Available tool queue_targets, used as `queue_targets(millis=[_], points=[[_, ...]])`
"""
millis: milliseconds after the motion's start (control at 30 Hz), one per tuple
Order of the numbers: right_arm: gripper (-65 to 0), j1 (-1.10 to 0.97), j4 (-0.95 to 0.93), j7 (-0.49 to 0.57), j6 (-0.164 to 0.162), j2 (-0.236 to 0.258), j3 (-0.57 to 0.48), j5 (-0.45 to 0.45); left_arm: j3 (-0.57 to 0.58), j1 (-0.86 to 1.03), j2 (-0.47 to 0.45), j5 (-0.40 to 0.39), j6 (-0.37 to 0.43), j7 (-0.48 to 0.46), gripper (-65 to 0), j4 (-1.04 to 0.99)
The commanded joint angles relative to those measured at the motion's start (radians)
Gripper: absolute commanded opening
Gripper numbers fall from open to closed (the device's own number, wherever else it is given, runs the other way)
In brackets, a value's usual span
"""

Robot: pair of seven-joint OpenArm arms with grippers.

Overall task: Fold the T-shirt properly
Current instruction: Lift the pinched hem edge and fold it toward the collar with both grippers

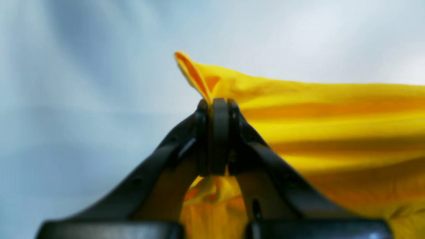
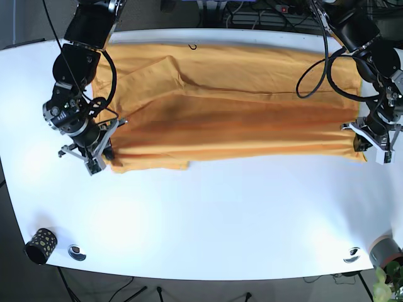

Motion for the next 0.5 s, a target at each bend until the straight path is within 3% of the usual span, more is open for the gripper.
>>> queue_targets(millis=[0, 467], points=[[-65.0, -0.021, 0.084, -0.008, -0.007, -0.015, 0.013, -0.008, -0.025, 0.014, -0.031, -0.009, 0.009, -0.02, -65.0, 0.046], [-65.0, -0.231, 0.179, -0.028, -0.007, -0.08, 0.052, -0.008, -0.057, 0.159, -0.037, -0.042, 0.009, -0.018, -65.0, 0.063]])
